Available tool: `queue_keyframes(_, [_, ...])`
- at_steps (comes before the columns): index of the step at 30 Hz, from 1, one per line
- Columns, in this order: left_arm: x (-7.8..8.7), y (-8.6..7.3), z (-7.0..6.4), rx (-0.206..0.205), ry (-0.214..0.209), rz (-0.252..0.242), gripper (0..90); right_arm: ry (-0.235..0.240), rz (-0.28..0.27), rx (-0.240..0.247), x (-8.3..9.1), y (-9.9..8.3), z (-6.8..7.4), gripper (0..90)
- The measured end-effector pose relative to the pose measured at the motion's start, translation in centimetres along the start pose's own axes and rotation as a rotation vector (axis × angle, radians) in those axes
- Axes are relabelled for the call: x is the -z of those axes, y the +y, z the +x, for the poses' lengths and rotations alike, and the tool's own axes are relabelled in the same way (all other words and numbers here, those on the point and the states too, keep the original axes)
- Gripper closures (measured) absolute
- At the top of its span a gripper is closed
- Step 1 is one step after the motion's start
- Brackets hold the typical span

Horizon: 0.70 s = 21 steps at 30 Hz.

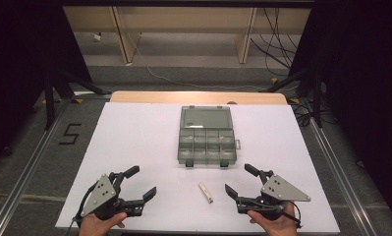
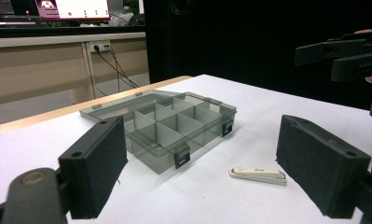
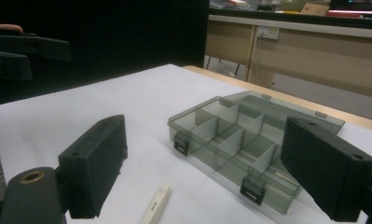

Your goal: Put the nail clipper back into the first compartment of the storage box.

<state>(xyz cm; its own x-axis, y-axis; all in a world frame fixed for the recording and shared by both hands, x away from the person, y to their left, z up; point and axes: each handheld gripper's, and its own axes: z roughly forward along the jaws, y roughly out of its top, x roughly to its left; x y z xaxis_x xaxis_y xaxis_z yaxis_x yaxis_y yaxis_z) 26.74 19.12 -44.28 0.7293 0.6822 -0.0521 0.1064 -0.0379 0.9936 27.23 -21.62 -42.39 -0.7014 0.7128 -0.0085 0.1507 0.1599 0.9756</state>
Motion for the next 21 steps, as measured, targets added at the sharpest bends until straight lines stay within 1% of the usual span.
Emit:
queue_keyframes(2, [0.00,0.00,0.00,0.000,0.000,0.001,15.7,-0.001,-0.003,0.004,-0.04,-0.02,-0.04,15.3])
queue_keyframes(3, [0.00,0.00,0.01,-0.001,0.000,0.001,15.7,-0.003,-0.010,0.017,-0.10,-0.02,-0.12,15.2])
queue_keyframes(4, [0.00,-0.01,0.00,0.000,0.000,0.001,15.7,0.003,-0.006,0.019,-0.11,0.00,-0.11,15.2])
queue_keyframes(5, [0.00,-0.01,0.00,-0.001,0.000,0.001,15.7,0.004,0.000,0.010,-0.10,-0.02,0.03,15.2])
queue_keyframes(6, [0.00,-0.01,0.00,-0.001,0.000,0.001,15.7,0.024,0.003,0.017,-0.14,0.01,-0.02,15.2])
queue_keyframes(8, [0.01,-0.01,0.01,-0.001,0.000,0.002,15.7,0.017,0.013,0.011,-0.12,0.03,0.11,15.2])
queue_keyframes(10, [-0.01,-0.01,0.01,-0.001,-0.001,0.001,15.7,0.015,0.022,0.019,-0.14,0.03,0.06,15.2])
queue_keyframes(11, [0.00,0.00,0.01,-0.003,0.000,0.002,15.7,0.027,0.016,0.015,-0.22,-0.01,0.02,15.2])
queue_keyframes(12, [0.00,-0.01,0.01,-0.002,0.000,0.003,15.7,0.016,0.026,0.015,-0.19,-0.01,0.03,15.2])
queue_keyframes(13, [0.00,-0.01,0.01,-0.002,0.001,0.004,15.7,0.007,0.017,0.030,-0.31,-0.01,-0.06,15.2])
queue_keyframes(14, [0.00,-0.01,0.02,-0.001,0.001,0.003,15.7,0.018,0.035,0.014,-0.29,0.01,0.04,15.2])
queue_keyframes(15, [-0.01,-0.01,0.03,-0.002,0.001,0.004,15.7,0.015,0.038,0.014,-0.31,0.02,0.05,15.3])
queue_keyframes(16, [0.00,-0.02,0.03,-0.002,0.001,0.005,15.7,0.023,0.047,0.019,-0.34,0.07,0.01,15.3])
queue_keyframes(17, [0.00,-0.02,0.03,-0.003,0.001,0.006,15.7,0.028,0.060,0.013,-0.31,0.11,0.08,15.4])
queue_keyframes(18, [0.00,-0.03,0.03,-0.003,0.001,0.006,15.7,0.024,0.052,0.023,-0.36,0.15,0.14,15.5])
queue_keyframes(19, [-0.01,-0.03,0.04,-0.002,0.001,0.005,15.7,0.014,0.051,0.062,-0.40,0.24,0.12,15.5])
queue_keyframes(20, [-0.01,-0.03,0.05,-0.003,0.001,0.006,15.7,0.019,0.074,0.068,-0.41,0.33,0.41,15.5])
queue_keyframes(21, [-0.01,-0.03,0.05,-0.004,0.001,0.006,15.7,0.019,0.062,0.106,-0.59,0.40,0.40,15.5])
